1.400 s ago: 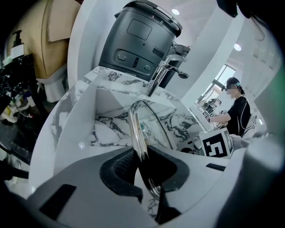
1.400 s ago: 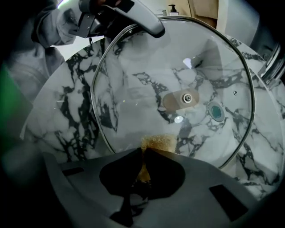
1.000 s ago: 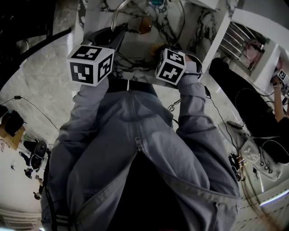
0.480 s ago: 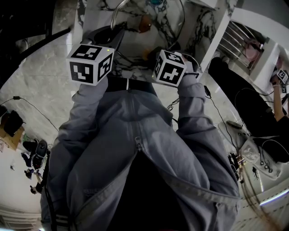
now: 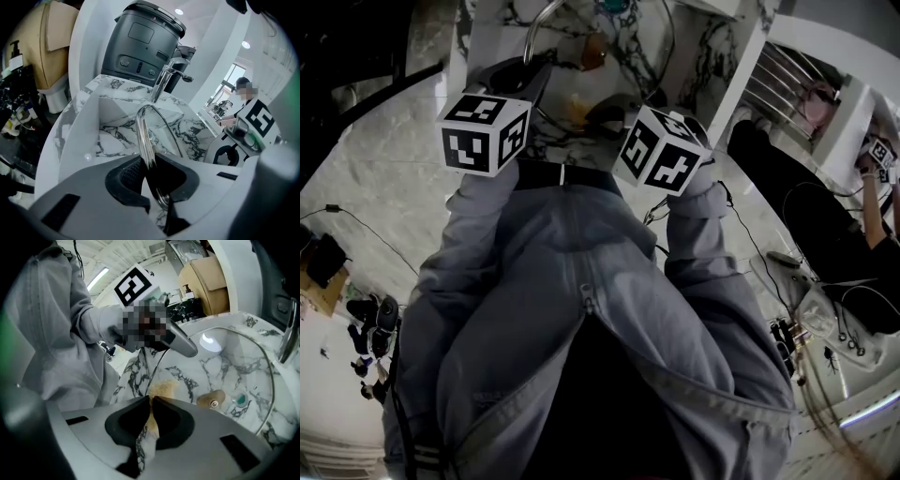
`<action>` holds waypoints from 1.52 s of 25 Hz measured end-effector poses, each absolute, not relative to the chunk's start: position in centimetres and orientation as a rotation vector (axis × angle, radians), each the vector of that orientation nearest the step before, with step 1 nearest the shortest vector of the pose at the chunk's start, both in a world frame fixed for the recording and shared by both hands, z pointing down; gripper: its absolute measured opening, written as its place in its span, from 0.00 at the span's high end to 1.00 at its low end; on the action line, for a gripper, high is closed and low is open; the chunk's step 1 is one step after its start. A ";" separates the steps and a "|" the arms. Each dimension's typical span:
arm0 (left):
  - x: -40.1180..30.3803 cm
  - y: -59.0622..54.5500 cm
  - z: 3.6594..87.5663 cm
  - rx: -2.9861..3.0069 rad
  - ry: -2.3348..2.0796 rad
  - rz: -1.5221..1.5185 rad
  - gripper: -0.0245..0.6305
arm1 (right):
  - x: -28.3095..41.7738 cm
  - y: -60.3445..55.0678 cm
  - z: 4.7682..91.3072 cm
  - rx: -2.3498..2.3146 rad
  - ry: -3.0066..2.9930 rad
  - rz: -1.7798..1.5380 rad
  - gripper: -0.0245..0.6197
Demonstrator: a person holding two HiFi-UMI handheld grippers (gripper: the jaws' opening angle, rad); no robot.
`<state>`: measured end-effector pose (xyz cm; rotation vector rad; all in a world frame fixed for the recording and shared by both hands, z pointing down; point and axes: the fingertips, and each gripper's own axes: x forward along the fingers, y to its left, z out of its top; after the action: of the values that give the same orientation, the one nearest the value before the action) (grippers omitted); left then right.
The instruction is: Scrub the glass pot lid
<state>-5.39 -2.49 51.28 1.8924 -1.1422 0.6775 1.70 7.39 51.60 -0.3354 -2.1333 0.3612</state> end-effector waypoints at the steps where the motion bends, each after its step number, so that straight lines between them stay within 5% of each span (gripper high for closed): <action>1: -5.4 -2.5 51.3 1.891 -1.143 0.679 0.86 | 1.7 6.9 51.0 -0.321 -2.146 0.347 0.89; 19: -4.7 -2.8 50.5 1.830 -1.177 0.697 0.86 | 9.1 -7.1 44.0 0.115 -2.226 0.165 0.89; 38: -3.9 -3.3 50.0 1.790 -1.209 0.701 0.86 | 15.0 -22.3 49.5 0.318 -1.829 -0.261 0.89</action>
<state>-3.91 -3.29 49.96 1.7896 -1.2093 0.7011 14.98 -22.30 49.54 0.3176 -1.8288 -0.2611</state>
